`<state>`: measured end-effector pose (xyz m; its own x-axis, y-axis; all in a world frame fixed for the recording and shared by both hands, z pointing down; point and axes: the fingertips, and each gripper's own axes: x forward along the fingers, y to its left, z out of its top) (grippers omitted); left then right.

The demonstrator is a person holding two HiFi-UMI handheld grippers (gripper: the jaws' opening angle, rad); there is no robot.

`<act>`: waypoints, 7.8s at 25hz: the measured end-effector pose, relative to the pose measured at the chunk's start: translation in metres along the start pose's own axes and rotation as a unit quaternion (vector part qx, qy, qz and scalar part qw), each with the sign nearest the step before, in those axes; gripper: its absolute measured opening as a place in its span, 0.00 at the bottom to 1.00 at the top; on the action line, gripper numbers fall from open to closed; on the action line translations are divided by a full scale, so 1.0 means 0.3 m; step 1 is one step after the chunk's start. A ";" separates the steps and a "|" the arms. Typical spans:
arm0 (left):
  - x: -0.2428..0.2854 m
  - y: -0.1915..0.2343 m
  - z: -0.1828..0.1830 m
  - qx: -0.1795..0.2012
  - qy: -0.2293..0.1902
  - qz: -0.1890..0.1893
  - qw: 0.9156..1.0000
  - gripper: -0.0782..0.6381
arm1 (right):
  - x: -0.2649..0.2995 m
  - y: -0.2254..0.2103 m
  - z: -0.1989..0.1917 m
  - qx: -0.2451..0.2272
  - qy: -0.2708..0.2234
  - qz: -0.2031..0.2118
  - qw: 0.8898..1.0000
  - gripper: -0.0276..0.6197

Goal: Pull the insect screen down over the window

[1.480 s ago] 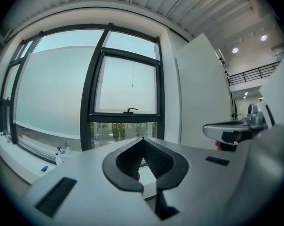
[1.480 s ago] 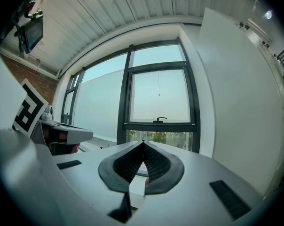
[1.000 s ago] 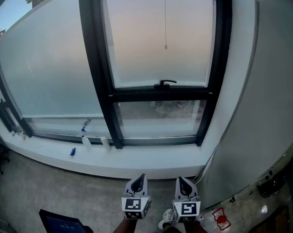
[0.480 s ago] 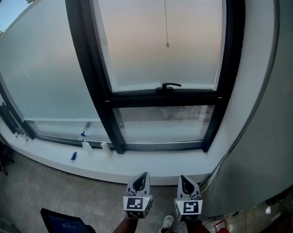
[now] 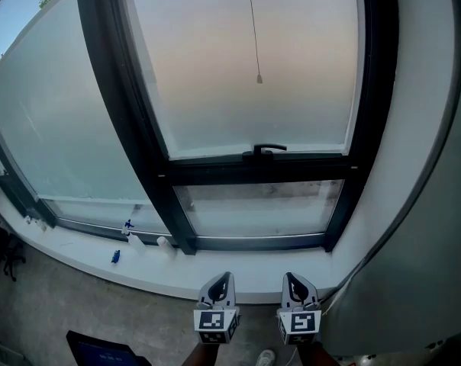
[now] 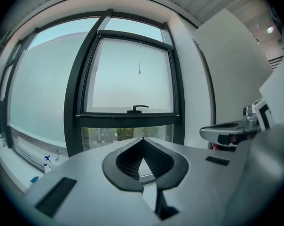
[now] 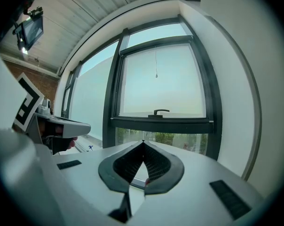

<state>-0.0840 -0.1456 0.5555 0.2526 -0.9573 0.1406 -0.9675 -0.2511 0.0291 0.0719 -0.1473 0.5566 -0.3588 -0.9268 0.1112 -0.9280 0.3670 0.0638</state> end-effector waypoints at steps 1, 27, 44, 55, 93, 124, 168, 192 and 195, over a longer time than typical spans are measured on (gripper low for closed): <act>0.017 0.007 0.006 0.000 -0.001 0.003 1.000 0.11 | 0.020 -0.014 0.003 0.000 0.000 0.000 1.000 0.05; 0.575 0.336 0.111 0.011 -0.010 -0.037 0.999 0.11 | 0.619 -0.086 0.076 -0.005 0.011 -0.047 0.999 0.05; 0.793 0.329 0.214 0.021 -0.037 -0.077 0.996 0.11 | 0.772 -0.155 0.158 -0.013 -0.020 -0.073 0.997 0.05; 0.875 0.320 0.554 0.053 -0.141 -0.062 0.987 0.11 | 0.872 -0.245 0.460 -0.027 -0.106 -0.053 0.993 0.05; 0.802 0.426 2.021 0.469 -0.287 0.112 0.828 0.29 | 0.879 -0.577 1.863 -0.429 -0.267 -0.136 0.852 0.05; 0.942 0.335 2.534 0.665 -0.179 0.294 0.662 0.50 | 1.004 -0.569 2.441 -0.644 -0.160 -0.259 0.702 0.41; 1.026 0.378 2.413 0.693 -0.056 0.235 0.679 0.50 | 1.078 -0.619 2.355 -0.687 -0.032 -0.237 0.686 0.41; 1.069 0.366 2.106 0.688 -0.023 0.173 0.704 0.50 | 1.101 -0.603 2.046 -0.697 0.025 -0.173 0.695 0.41; 1.076 0.371 2.070 0.691 -0.021 0.175 0.701 0.50 | 1.106 -0.604 2.004 -0.698 0.024 -0.164 0.697 0.41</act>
<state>-0.1054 -0.5716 -0.0103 0.0294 -0.9909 -0.1313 -0.0475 0.1298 -0.9904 0.0611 -0.5695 -0.0142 -0.1148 -0.9878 -0.1048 0.0540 -0.1115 0.9923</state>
